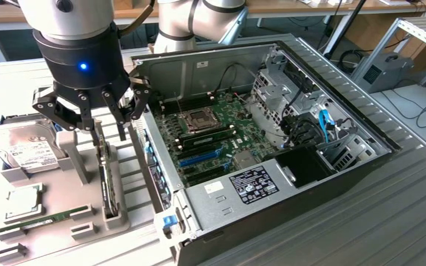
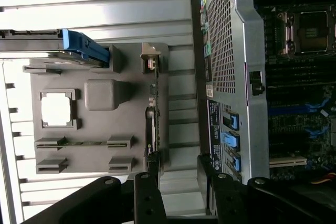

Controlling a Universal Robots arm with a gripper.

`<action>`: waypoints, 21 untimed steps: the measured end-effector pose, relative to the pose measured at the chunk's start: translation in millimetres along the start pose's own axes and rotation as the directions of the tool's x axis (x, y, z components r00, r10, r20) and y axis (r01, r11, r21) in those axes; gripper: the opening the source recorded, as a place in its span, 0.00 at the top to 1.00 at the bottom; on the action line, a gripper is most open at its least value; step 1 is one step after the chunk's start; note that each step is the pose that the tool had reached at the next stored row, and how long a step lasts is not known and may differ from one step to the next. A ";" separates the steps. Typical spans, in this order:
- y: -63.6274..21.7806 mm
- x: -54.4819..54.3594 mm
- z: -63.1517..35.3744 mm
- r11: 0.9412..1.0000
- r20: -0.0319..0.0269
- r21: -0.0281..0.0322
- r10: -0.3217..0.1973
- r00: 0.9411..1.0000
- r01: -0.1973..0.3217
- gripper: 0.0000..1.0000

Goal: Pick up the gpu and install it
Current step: 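Pick up the gpu and move the gpu toward the slot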

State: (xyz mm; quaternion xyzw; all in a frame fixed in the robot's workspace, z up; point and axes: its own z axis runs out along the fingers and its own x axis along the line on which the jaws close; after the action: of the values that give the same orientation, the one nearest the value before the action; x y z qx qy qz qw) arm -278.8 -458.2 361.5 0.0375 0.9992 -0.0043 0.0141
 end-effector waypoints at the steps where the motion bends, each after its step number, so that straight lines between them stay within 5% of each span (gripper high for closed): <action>1: 0.0 0.0 0.3 1.000 0.000 0.000 0.000 1.000 0.000 0.58; 21: 0.0 1.0 5.6 1.000 0.000 0.000 0.000 1.000 0.000 0.58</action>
State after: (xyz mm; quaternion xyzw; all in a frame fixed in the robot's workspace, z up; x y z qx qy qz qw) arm -279.6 -458.2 355.9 0.0375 0.9992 -0.0044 0.0141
